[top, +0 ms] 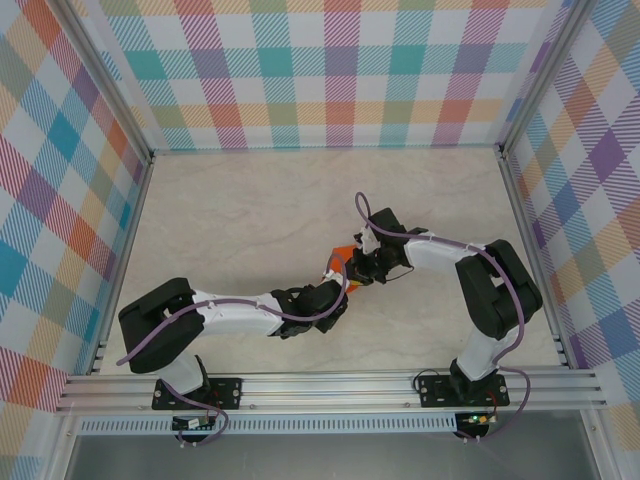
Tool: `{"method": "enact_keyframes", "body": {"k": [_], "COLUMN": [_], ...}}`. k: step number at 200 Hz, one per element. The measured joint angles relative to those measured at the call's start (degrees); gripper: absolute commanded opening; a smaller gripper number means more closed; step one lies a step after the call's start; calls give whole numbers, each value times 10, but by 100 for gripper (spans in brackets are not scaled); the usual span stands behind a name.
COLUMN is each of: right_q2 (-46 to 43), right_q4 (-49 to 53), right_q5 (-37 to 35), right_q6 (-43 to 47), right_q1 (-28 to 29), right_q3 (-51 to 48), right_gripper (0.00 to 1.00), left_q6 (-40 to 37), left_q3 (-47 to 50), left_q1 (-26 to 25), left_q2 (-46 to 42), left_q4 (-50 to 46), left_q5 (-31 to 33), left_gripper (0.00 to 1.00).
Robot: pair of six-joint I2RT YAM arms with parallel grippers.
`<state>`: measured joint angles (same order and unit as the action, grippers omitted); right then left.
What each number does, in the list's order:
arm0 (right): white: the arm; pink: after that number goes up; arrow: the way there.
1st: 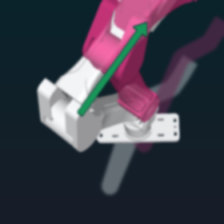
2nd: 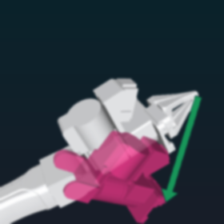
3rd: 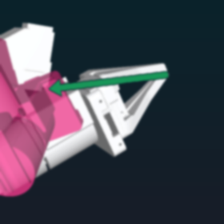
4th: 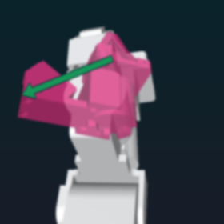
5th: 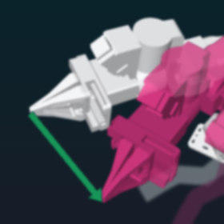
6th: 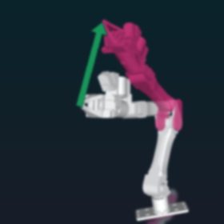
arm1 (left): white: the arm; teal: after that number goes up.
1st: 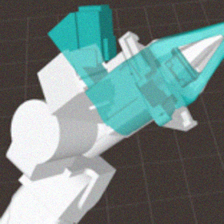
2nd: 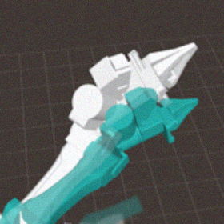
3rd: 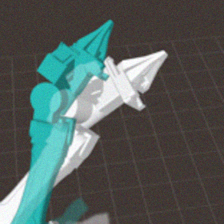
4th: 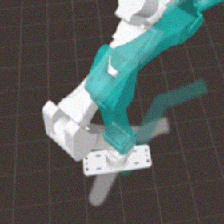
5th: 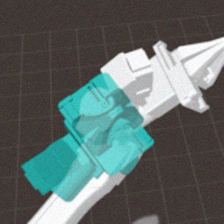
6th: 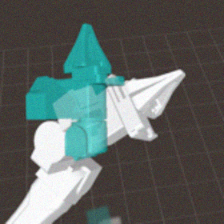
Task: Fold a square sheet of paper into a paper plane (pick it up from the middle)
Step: Fourth fold the wing at the center of the table.
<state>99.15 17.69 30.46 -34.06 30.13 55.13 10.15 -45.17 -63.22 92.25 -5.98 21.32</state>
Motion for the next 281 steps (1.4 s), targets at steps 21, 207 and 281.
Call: {"method": "enact_keyframes", "body": {"k": [21, 207, 281], "right_q2": [0, 0, -13], "right_q4": [1, 16, 35], "right_q5": [0, 0, -10], "right_q6": [2, 11, 21], "right_q1": [0, 0, 0], "right_q3": [0, 0, 1], "right_gripper": [10, 12, 44], "left_q6": [-4, -23, -28], "left_q3": [0, -9, -5], "left_q1": [0, 0, 1], "left_q2": [3, 21, 20], "left_q4": [1, 3, 9], "left_q5": [5, 19, 12], "left_gripper": [49, 9, 0]}}
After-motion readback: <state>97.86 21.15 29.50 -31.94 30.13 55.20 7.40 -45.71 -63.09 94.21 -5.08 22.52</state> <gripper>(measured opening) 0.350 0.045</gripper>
